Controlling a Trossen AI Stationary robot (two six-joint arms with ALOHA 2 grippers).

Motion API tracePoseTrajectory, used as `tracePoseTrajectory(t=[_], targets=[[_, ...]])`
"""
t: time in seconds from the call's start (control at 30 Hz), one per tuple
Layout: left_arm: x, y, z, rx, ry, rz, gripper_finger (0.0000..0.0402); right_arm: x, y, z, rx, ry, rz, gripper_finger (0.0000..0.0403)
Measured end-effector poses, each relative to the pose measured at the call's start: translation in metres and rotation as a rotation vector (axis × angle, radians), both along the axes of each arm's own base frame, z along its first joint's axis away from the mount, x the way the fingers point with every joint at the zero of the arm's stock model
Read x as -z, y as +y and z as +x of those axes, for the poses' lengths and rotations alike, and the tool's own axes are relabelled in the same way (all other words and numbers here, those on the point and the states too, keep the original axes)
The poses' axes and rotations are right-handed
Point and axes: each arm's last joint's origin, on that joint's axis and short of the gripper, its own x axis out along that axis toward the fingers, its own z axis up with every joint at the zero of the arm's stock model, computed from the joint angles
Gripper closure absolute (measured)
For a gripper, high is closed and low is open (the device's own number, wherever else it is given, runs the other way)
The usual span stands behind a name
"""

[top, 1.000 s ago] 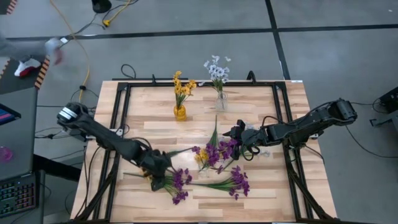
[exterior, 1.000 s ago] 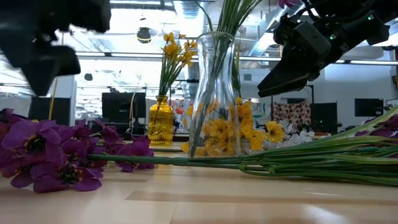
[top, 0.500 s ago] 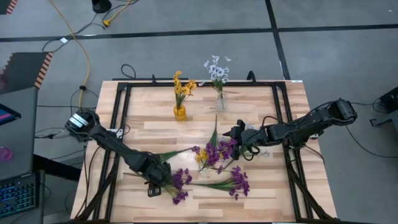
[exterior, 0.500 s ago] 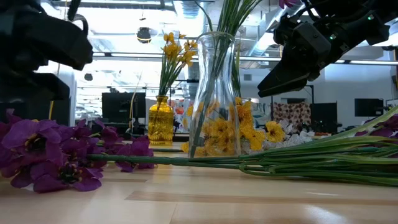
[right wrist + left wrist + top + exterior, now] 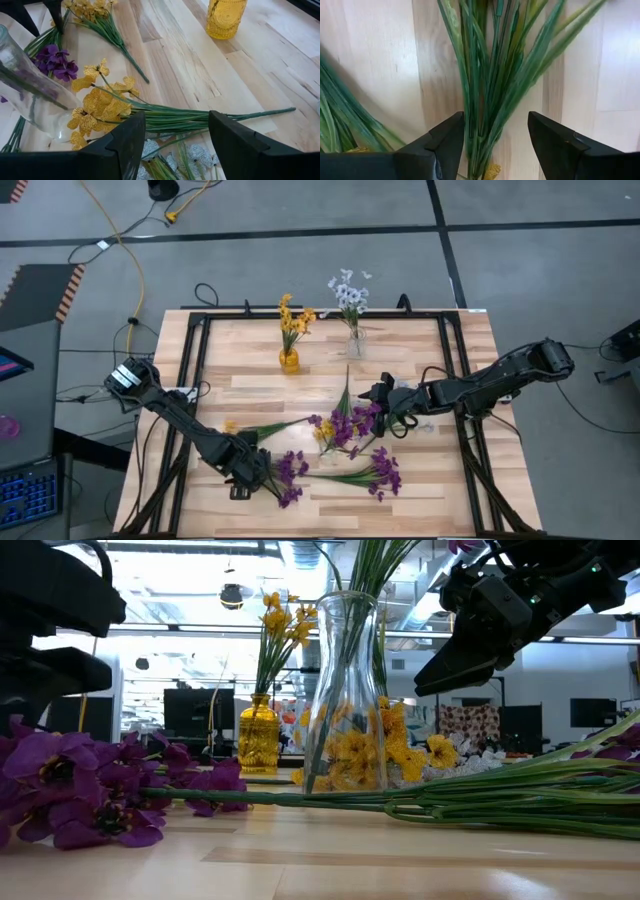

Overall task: Sort flowers into vase by color
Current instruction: Put the left violet flowers into the bottom transparent vase

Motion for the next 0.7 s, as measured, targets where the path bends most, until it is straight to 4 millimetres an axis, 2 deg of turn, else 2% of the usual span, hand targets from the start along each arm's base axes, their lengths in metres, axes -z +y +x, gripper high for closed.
tracePoseTrajectory(t=[0.37, 0.5, 0.7], targets=[[0.0095, 0.0039, -0.0078, -0.053, 0.030, 0.021, 0.0205, 0.0000, 0.0000, 0.0000, 0.001, 0.000, 0.001, 0.0159], [0.0092, 0.0033, -0.0075, -0.045, 0.030, 0.009, 0.0235, 0.0000, 0.0000, 0.0000, 0.001, 0.000, 0.001, 0.0159], [0.0091, 0.0032, -0.0076, -0.063, 0.034, 0.001, 0.0302, 0.0000, 0.0001, 0.0000, 0.000, 0.000, 0.001, 0.0159]])
